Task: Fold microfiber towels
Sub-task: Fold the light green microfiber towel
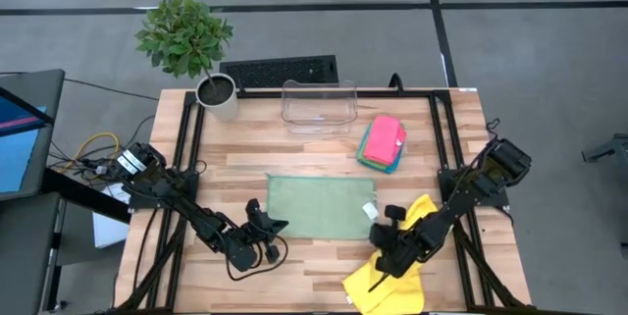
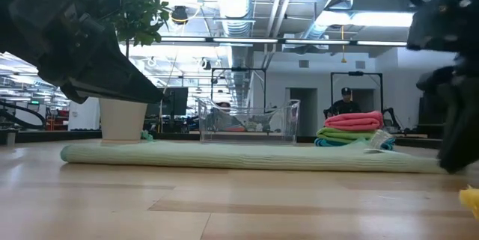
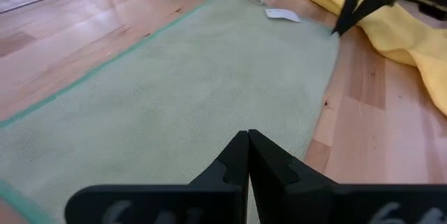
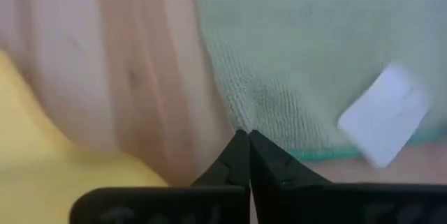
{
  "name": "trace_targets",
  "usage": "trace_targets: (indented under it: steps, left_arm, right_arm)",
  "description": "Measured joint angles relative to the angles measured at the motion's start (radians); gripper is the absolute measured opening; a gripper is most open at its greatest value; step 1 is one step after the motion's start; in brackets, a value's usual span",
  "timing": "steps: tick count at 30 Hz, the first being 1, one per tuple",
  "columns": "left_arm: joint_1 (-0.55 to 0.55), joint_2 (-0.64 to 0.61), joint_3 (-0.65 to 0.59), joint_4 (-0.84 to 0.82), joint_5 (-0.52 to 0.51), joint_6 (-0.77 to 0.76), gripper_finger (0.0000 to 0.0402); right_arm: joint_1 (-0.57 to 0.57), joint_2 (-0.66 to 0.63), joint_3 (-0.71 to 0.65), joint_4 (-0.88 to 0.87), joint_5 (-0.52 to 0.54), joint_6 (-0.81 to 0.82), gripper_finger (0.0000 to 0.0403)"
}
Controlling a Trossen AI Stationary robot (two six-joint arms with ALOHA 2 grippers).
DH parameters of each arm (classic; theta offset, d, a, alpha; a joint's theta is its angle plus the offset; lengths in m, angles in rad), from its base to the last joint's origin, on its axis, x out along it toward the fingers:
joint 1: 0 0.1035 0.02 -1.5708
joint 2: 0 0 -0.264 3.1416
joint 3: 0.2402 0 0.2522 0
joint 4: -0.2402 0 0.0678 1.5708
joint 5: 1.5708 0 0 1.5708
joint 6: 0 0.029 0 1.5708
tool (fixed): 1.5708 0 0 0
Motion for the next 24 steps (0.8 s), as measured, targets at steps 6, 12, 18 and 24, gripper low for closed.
trace_targets:
  steps: [6,12,18,24]
  left_arm:
    - [0.0,0.0,0.0,0.0,-0.002,0.001,0.0]
    - [0.0,0.0,0.0,0.0,-0.002,0.001,0.0]
    - [0.0,0.0,0.0,-0.001,-0.002,0.001,0.0]
    - [0.0,0.0,0.0,0.0,-0.003,0.002,0.0]
  right_arm:
    - [-0.069,-0.004,0.103,-0.019,0.025,-0.191,0.0007]
    - [-0.144,-0.004,0.165,0.022,0.034,-0.356,0.0016]
    - [-0.193,-0.001,0.184,0.184,0.022,-0.531,0.0009]
    - [-0.227,-0.001,0.185,0.304,-0.039,-0.604,0.0011]
